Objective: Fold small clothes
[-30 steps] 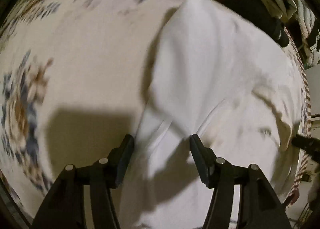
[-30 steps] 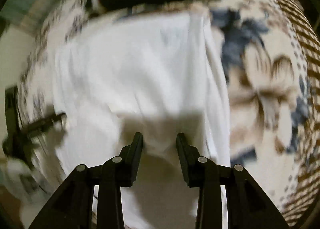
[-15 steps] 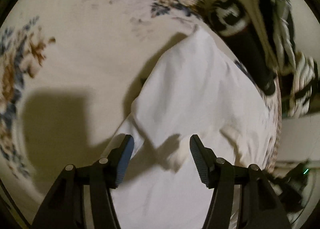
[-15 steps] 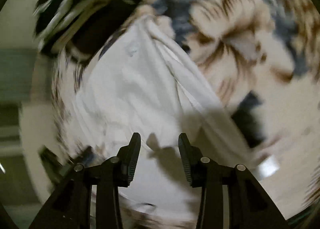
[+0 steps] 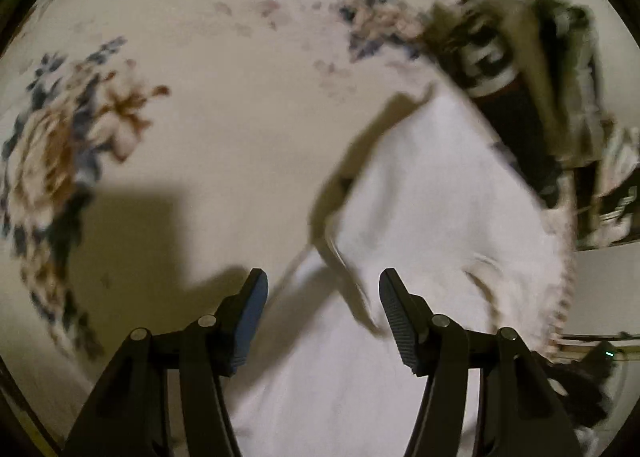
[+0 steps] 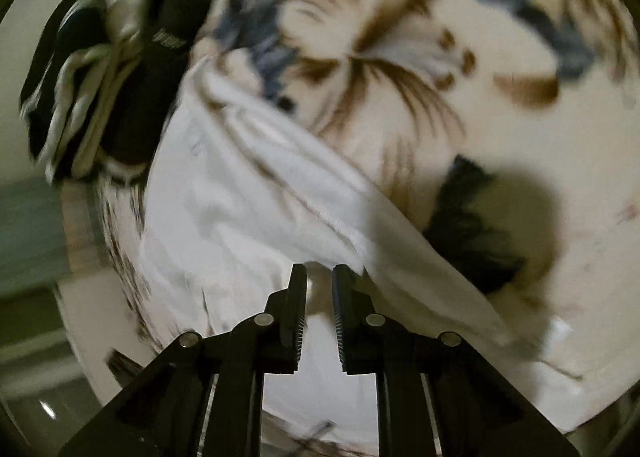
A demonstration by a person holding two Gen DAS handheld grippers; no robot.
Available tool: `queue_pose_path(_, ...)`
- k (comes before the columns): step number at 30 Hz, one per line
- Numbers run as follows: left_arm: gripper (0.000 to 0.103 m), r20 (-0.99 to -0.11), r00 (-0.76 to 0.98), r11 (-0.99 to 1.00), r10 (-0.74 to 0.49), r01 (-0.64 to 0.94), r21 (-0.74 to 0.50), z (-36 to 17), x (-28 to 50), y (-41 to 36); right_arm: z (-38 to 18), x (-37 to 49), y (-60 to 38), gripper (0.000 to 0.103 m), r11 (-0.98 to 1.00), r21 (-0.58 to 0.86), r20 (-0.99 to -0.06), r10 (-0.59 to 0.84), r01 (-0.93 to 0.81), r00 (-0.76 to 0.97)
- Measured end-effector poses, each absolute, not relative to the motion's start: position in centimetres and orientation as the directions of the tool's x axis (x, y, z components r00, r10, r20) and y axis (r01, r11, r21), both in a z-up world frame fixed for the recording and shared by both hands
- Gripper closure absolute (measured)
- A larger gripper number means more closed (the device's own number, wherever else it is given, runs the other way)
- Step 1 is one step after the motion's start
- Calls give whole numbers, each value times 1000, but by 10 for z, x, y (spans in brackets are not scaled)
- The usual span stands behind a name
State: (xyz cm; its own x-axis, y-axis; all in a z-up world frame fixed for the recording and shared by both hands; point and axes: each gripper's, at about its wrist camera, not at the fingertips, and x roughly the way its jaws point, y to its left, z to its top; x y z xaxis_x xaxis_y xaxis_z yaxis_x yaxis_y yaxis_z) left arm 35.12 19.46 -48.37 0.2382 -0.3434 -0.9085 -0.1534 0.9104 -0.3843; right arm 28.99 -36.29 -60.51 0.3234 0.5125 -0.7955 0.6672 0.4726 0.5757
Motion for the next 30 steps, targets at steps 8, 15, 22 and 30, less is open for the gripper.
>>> queue_pose_path(8,38,-906,230,901,-355,-174,-397,-453,240,198,-572,191,-345,39,530,509,-844,464,679,270)
queue_pose_path(15,38,-946,171,909,-277,-272,-315,-507,194,217,-604,89,-364,39,468,396,-890,408,790,204)
queue_pose_path(22,38,-955,195,913,-226,-300,-277,-542,197,244,-644,82,-375,39,493,381,-906,366,782,211)
queue_pose_path(30,50,-953,198,948,-230,-177,-266,-547,206,220,-662,91,-372,38,544,454,-887,356,706,295)
